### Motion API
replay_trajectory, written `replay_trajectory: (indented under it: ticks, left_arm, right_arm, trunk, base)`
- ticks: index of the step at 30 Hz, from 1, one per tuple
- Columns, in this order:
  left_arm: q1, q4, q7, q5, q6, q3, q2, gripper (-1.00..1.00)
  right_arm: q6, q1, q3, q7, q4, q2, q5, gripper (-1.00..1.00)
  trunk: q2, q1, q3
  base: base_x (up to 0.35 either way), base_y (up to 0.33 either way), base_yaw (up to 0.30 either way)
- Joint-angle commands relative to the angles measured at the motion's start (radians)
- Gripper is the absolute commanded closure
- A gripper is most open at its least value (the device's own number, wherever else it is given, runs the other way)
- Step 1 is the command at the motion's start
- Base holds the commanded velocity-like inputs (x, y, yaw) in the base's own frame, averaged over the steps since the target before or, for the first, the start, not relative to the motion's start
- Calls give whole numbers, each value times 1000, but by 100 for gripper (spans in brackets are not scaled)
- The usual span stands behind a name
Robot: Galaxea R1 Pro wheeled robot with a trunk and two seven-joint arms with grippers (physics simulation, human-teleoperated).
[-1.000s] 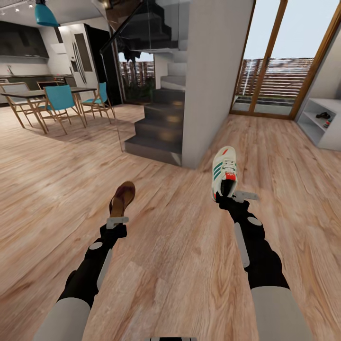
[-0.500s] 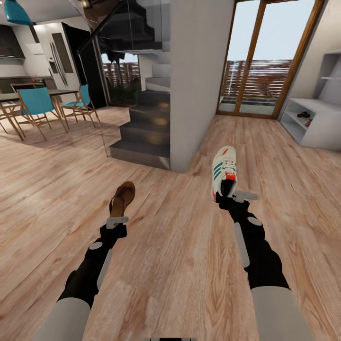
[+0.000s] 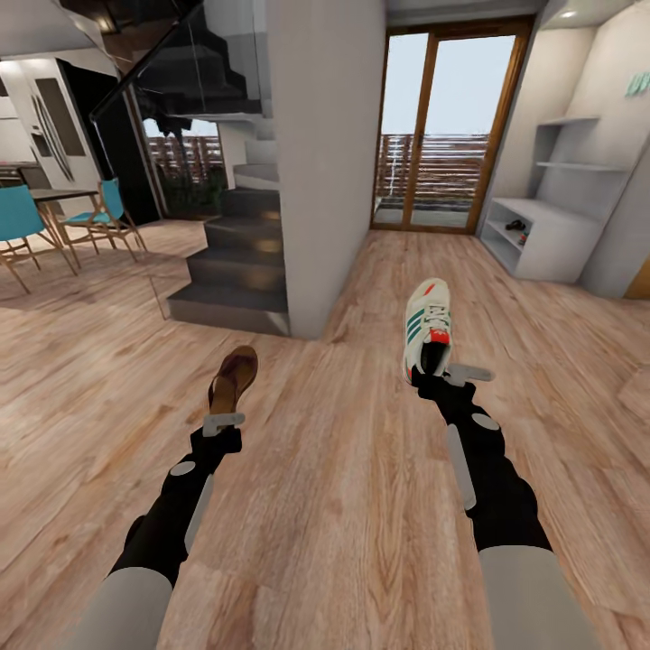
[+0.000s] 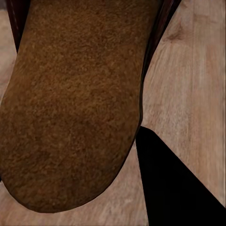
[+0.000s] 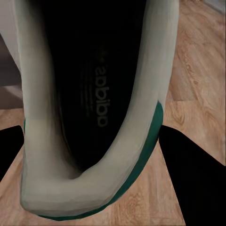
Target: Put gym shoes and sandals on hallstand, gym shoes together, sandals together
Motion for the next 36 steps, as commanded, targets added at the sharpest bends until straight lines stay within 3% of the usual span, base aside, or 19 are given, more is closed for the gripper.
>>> replay_trajectory:
  ticks: [1,23,36]
  left_arm:
    - [0,-3,-4,-13,6,3,-1,100]
    - [0,-3,-5,-13,6,3,-1,100]
    - [0,-3,-5,-12,6,3,-1,100]
  right_arm:
    - [5,-1,0,-3,-1,0,-1,100]
    - [5,-1,0,-3,-1,1,-1,100]
    - [5,-1,0,-4,-1,1,-1,100]
  trunk:
    - [0,0,0]
    - [0,0,11]
    - [0,0,11]
  base:
    - [42,0,-278]
    - [318,-25,-273]
    - [347,-80,-26]
